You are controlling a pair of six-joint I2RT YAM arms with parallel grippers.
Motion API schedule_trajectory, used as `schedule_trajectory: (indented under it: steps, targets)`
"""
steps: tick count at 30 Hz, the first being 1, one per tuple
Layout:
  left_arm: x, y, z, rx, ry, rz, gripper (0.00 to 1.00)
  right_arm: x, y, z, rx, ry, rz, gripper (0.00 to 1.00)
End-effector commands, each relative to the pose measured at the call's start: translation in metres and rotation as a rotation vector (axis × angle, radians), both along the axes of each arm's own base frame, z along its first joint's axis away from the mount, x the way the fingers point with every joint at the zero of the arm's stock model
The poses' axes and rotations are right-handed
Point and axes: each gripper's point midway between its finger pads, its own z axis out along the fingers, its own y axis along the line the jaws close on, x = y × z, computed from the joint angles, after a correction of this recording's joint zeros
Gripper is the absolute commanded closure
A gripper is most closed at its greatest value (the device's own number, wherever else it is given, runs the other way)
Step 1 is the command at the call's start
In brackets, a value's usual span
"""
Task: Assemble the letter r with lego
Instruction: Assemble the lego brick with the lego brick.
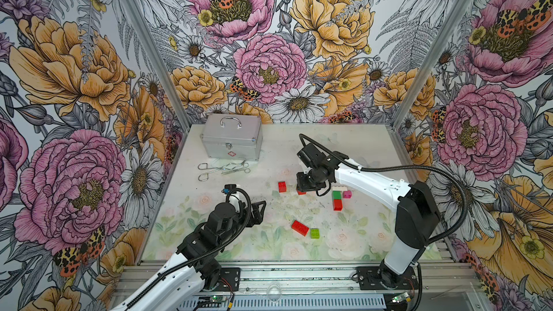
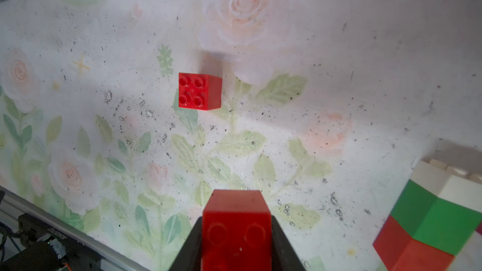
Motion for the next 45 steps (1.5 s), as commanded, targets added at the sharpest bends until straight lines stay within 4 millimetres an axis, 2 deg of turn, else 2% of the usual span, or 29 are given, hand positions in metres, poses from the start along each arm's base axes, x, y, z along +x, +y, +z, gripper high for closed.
schedule_trajectory:
  steps: [1,4,8,13,16,20,36,41,42,45]
  targets:
    - [-0.007,0.047,-0.024,0.085,0.107,0.217,0.01,0.026,0.013,0.013,-0.017,-0.104,-0.061,0.76]
    - [-0.01,0.056,-0.028,0.098,0.158,0.252,0.01,0.034,0.028,0.011,-0.025,-0.119,-0.064,0.75]
    - [-0.008,0.052,-0.034,0.119,0.217,0.245,0.01,0.041,0.045,0.003,-0.026,-0.116,-0.051,0.75]
    - [-0.005,0.042,-0.044,0.171,0.32,0.213,0.01,0.048,0.055,-0.008,-0.033,-0.104,-0.033,0.75]
    - [-0.004,0.029,-0.046,0.175,0.374,0.159,0.02,0.05,0.06,-0.015,-0.034,-0.089,-0.015,0.74]
    - [0.0,0.022,-0.046,0.205,0.403,0.126,0.02,0.052,0.062,-0.023,-0.055,-0.08,0.0,0.74]
    - [0.012,0.013,-0.044,0.25,0.411,0.084,0.01,0.063,0.062,-0.029,-0.129,-0.077,0.021,0.74]
    - [0.013,0.012,-0.044,0.247,0.41,0.081,0.01,0.062,0.061,-0.034,-0.138,-0.069,0.01,0.74]
    - [0.013,0.012,-0.043,0.246,0.41,0.08,0.01,0.056,0.068,-0.035,-0.14,-0.07,0.026,0.74]
    - [0.013,0.012,-0.042,0.243,0.404,0.078,0.01,0.055,0.069,-0.034,-0.154,-0.088,0.018,0.74]
